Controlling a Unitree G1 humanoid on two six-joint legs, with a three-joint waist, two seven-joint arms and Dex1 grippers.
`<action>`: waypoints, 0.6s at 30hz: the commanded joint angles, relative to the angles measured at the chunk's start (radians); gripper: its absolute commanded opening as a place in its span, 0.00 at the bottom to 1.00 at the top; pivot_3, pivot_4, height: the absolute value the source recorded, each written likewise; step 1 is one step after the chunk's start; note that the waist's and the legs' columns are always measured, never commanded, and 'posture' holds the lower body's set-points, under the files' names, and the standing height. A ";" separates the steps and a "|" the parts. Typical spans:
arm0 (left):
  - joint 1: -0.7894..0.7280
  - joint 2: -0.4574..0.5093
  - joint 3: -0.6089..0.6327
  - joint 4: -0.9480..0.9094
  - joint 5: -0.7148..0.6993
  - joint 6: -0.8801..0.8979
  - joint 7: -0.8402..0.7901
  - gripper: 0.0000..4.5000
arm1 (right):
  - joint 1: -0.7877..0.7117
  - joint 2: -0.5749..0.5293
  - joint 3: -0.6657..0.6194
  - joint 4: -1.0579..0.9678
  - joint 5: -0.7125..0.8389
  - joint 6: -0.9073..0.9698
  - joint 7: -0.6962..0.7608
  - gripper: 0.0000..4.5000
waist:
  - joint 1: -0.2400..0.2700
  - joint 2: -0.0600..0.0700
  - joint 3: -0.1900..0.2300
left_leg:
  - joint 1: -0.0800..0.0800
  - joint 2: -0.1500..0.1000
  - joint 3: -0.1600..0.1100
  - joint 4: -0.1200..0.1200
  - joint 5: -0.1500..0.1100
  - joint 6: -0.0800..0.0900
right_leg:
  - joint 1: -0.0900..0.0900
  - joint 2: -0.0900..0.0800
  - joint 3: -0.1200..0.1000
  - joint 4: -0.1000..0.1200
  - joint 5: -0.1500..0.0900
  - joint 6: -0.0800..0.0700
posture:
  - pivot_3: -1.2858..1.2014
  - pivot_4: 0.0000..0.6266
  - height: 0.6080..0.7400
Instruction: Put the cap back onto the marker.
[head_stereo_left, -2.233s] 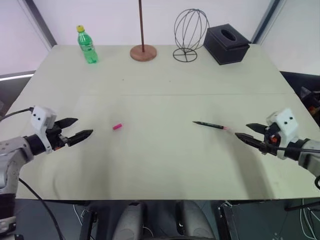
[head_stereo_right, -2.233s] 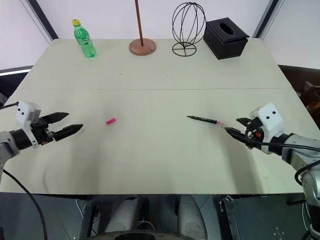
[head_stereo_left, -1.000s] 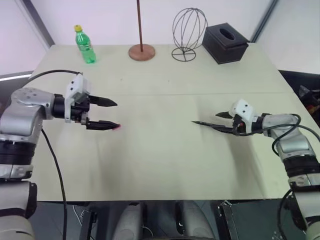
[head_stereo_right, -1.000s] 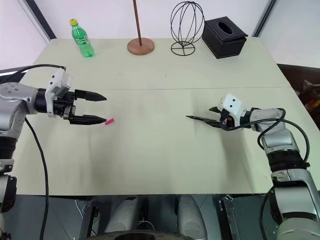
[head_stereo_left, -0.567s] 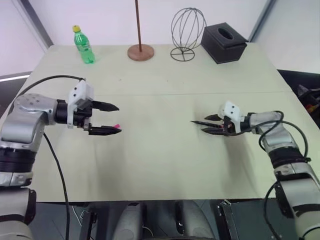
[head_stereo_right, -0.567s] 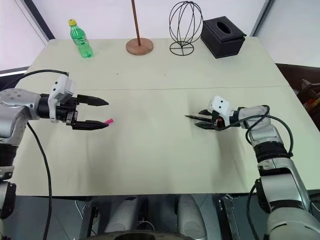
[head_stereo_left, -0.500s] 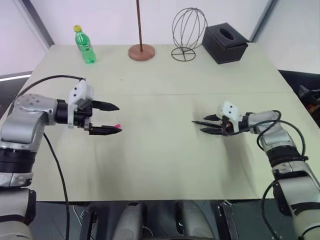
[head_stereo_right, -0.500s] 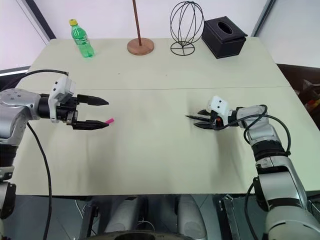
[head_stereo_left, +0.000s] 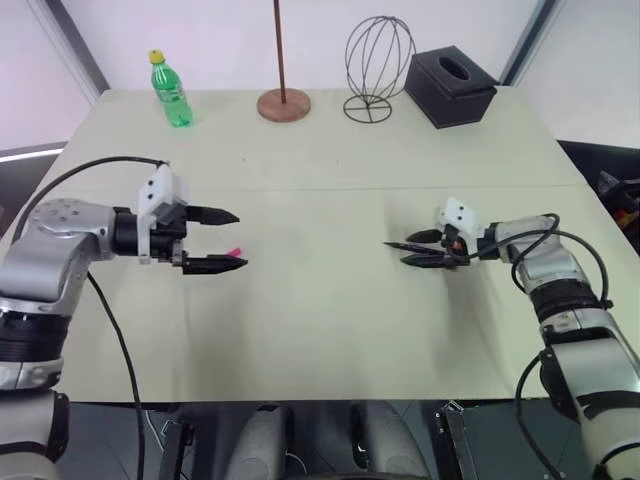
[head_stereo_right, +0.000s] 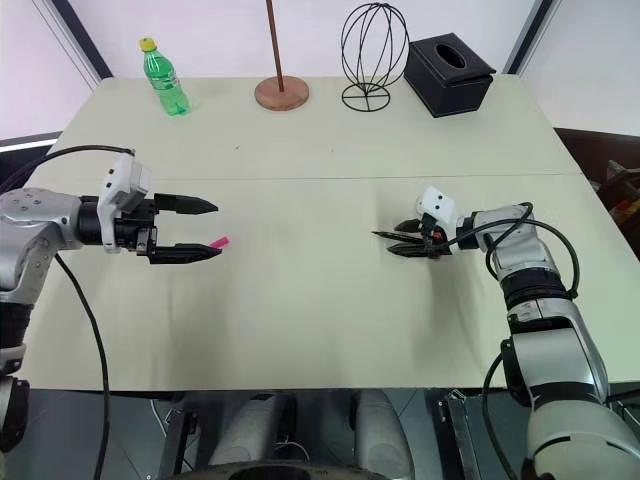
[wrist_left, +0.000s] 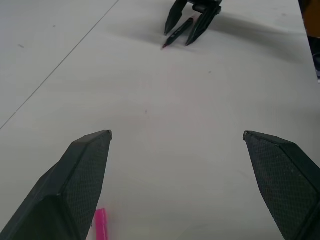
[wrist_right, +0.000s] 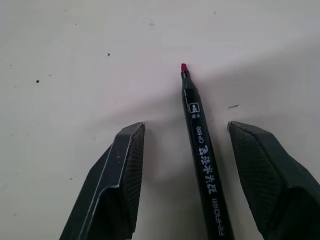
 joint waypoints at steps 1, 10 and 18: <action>0.008 -0.002 0.040 -0.034 -0.025 0.000 0.016 0.98 | -0.007 -0.023 0.003 0.003 -0.018 0.006 0.018 0.61 | 0.000 0.000 0.000 | 0.000 0.000 0.000 0.000 0.000 0.000 | 0.000 0.000 0.000 0.000 0.000 0.000 | 0.52 0.24 1.00; 0.022 -0.004 0.040 -0.055 -0.041 0.004 0.038 0.98 | -0.001 -0.034 0.006 0.027 -0.038 0.004 0.025 0.61 | 0.004 0.000 0.000 | 0.000 -0.001 0.000 0.000 0.000 0.000 | 0.001 -0.001 0.000 0.000 0.000 0.000 | 0.52 0.24 1.00; 0.011 0.014 0.049 -0.062 -0.050 0.015 0.048 1.00 | 0.018 -0.040 0.009 -0.011 -0.025 0.014 0.089 0.01 | 0.002 0.000 0.000 | 0.000 -0.001 0.000 0.000 0.000 0.000 | 0.001 -0.001 0.000 0.000 0.000 0.000 | 0.52 0.24 1.00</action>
